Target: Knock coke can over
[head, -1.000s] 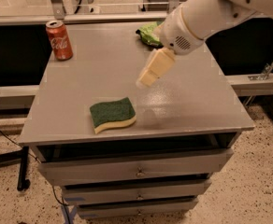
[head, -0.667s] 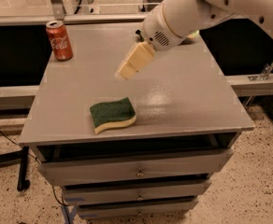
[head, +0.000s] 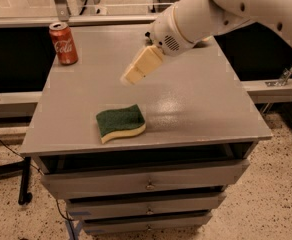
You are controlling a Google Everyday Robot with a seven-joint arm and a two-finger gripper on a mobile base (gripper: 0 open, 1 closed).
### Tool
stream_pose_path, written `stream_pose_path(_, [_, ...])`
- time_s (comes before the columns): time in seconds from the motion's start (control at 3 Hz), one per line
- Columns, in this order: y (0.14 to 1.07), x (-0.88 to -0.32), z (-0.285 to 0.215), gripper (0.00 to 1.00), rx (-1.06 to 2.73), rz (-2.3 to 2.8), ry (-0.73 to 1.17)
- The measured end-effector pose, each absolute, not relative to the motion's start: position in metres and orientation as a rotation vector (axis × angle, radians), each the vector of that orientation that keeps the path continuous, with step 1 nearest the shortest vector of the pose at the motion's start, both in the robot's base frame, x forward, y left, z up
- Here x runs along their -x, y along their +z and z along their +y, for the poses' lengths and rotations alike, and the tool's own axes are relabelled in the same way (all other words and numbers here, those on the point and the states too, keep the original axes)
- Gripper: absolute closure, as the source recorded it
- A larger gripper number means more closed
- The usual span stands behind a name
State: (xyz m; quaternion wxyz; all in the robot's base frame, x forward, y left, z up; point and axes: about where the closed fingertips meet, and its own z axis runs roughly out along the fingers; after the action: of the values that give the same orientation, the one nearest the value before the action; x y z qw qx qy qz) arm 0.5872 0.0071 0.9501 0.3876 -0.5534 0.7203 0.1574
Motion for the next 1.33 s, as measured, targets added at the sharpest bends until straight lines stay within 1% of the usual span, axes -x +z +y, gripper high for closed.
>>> stream_pose_path(0.33, [0.938, -0.61, 0.027, 0.0, 1.326, 1.764, 0.483])
stream_pose_path(0.67, [0.93, -0.646, 0.058, 0.0, 1.259, 1.681, 0.577])
stream_pose_path(1.33, [0.927, -0.707, 0.135, 0.0, 1.216, 1.507, 0.73])
